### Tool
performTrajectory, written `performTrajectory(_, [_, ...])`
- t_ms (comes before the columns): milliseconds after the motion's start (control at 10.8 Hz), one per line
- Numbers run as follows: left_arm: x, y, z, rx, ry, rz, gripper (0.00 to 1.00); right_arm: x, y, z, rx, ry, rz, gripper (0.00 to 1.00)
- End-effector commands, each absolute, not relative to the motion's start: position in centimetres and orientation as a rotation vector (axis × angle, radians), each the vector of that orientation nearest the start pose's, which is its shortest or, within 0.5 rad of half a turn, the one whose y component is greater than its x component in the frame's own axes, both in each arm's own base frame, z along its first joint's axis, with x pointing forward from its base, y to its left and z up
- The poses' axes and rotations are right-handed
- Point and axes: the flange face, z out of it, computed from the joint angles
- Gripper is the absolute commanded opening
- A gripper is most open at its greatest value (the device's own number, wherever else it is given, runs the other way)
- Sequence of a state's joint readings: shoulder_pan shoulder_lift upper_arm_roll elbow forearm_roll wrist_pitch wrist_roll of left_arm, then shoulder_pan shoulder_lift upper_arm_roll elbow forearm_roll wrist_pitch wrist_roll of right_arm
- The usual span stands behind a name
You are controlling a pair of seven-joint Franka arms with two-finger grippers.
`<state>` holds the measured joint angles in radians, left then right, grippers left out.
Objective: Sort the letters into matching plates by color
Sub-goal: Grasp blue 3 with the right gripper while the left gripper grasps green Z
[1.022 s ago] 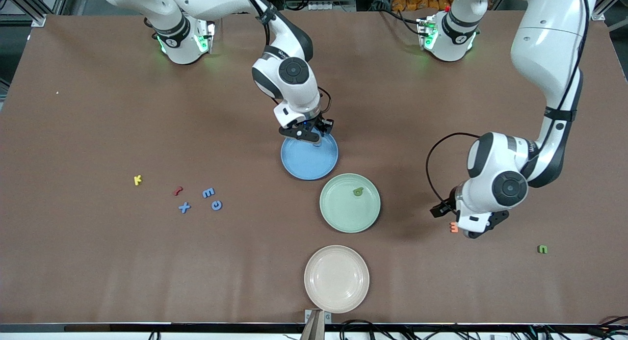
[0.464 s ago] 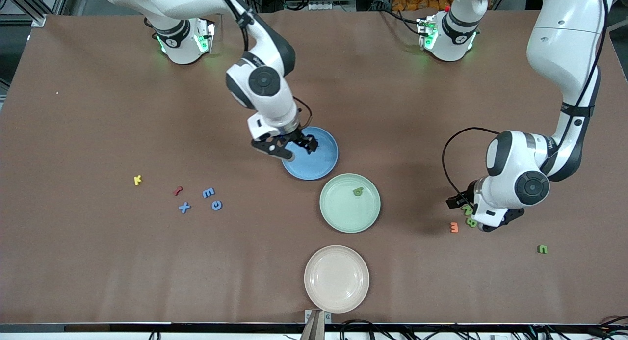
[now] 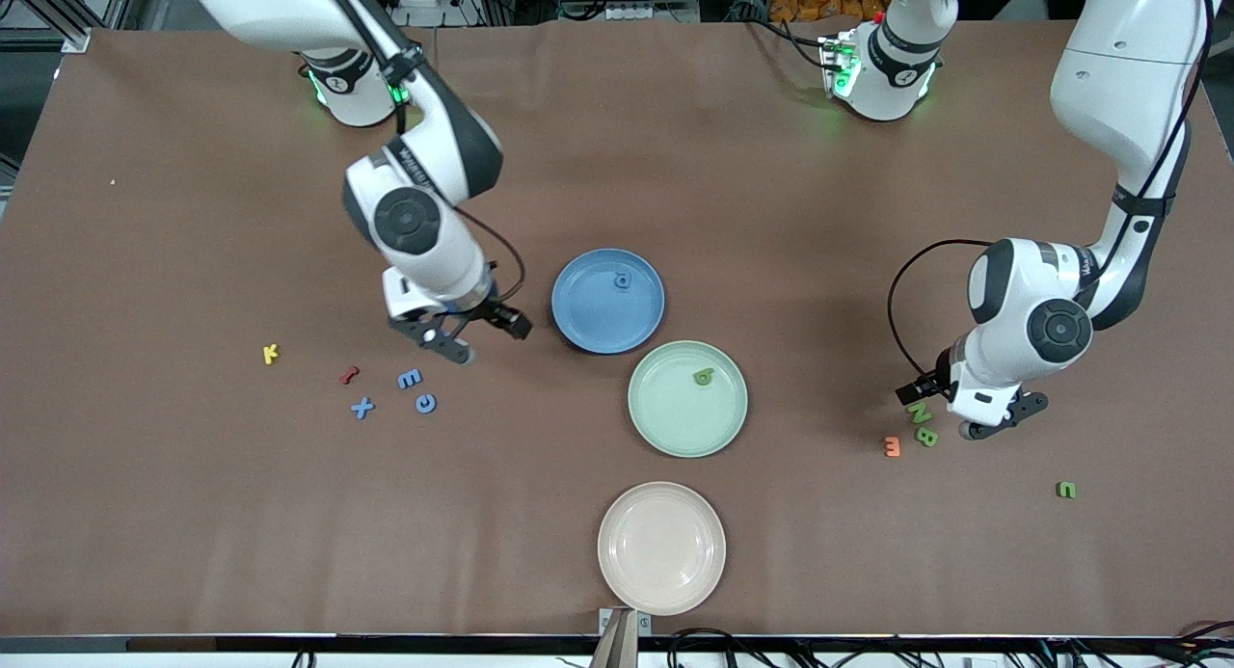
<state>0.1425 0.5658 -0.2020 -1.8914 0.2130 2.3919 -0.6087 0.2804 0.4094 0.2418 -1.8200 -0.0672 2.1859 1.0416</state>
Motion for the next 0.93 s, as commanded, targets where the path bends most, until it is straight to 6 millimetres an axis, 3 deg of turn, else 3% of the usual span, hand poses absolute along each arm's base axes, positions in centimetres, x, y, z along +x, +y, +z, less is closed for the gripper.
performTrajectory(0, [62.9, -2.3, 20.0, -3.037, -0.584, -0.047, 1.00, 58.2, 25.0, 31.8, -3.036, 0.845, 0.071, 1.00])
performTrajectory(279, [66.2, -2.3, 17.8, -3.062, -0.615, -0.117, 1.00, 60.4, 18.1, 30.5, -2.992, 1.017, 0.103, 1.00])
performTrajectory(464, [66.6, -3.0, 16.8, -3.067, -0.620, -0.109, 1.00, 61.5, 14.0, 28.5, -2.981, 1.114, 0.107, 1.00])
performTrajectory(650, [66.6, -3.1, 16.3, -3.068, -0.618, -0.099, 1.00, 62.5, 11.7, 26.6, -2.939, 1.185, 0.040, 1.00])
performTrajectory(836, [66.5, -3.1, 16.2, -3.068, -0.611, -0.095, 1.00, 62.6, 11.4, 24.5, -2.881, 1.337, 0.053, 0.99])
